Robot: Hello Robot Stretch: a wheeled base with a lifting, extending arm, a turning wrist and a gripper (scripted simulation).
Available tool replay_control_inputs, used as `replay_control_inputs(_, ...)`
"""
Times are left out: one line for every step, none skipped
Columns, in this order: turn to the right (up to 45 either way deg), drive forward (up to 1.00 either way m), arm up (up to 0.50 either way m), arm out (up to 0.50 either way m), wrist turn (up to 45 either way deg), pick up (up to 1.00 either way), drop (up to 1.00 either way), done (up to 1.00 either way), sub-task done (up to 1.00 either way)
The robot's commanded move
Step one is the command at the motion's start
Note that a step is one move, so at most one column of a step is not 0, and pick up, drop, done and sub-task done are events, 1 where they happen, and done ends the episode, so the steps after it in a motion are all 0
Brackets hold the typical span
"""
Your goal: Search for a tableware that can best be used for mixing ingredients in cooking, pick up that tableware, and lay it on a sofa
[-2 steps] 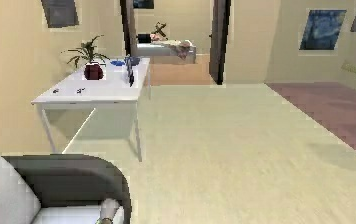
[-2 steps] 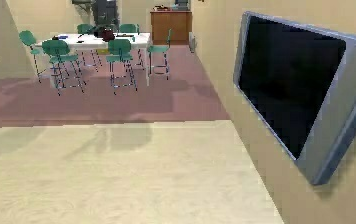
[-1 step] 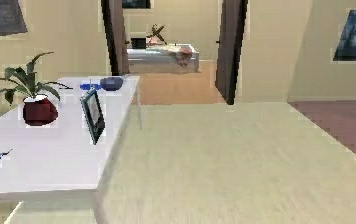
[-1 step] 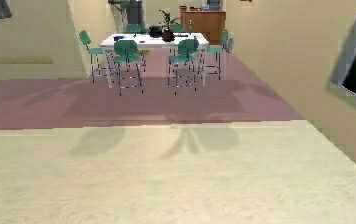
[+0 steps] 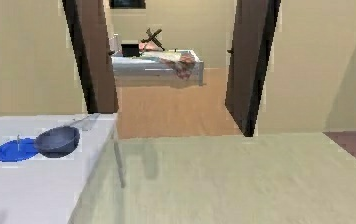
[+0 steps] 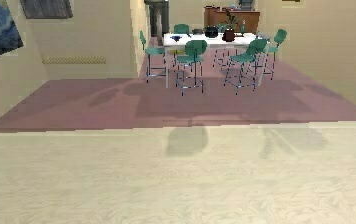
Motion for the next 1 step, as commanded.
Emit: replay_control_inputs(6.0,0.00,0.00,0.00,0.0,0.00,0.00,0.00,0.00)
